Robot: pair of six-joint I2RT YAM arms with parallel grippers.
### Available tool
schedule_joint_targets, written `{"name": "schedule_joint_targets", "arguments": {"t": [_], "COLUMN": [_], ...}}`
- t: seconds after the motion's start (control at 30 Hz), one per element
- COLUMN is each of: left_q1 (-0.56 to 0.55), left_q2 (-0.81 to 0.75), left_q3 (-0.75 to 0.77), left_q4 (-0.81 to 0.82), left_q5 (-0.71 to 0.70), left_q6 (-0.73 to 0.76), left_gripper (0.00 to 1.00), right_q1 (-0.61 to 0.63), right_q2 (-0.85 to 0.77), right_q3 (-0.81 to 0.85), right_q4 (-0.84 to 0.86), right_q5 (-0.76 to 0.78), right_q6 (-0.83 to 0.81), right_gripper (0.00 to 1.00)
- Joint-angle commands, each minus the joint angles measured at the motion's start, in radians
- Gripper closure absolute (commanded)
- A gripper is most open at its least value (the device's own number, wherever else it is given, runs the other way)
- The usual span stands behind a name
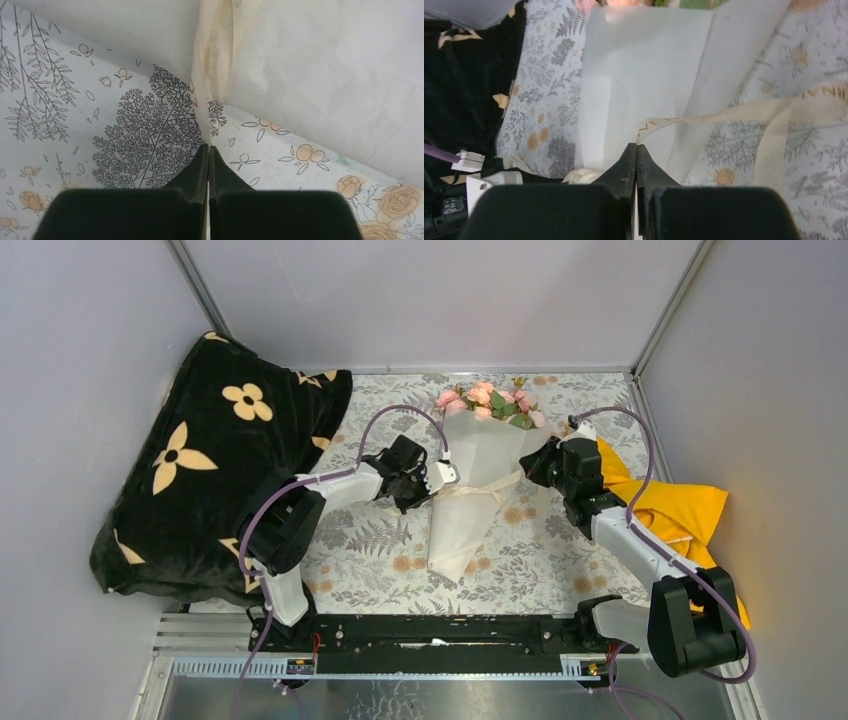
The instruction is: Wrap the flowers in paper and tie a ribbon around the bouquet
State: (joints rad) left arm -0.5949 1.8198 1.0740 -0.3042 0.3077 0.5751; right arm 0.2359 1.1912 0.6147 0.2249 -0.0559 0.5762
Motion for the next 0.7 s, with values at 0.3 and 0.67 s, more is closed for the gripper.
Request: {"name": "schedule_joint_targets", "arguments": {"t": [0.3, 0.67], "left_q1": [-0.014, -0.014], "left_q2": [-0.013, -0.045], "left_q3": [0.013, -0.019], "left_q4": [-0.064, -0.031], "left_q5": [0.018, 0.001], "left_q6": [-0.136, -0.180], "left_gripper": [1.00, 1.00], "right_q1": [0.013, 0.013], "right_q2": [0.037, 0.097], "right_q3": [-0.146, -0.100], "right_q4": [0.375, 0.444], "right_q5": [-0.171, -0.302], "right_q6": [-0.007, 0.039], "right_gripper": [1.00, 1.00]}}
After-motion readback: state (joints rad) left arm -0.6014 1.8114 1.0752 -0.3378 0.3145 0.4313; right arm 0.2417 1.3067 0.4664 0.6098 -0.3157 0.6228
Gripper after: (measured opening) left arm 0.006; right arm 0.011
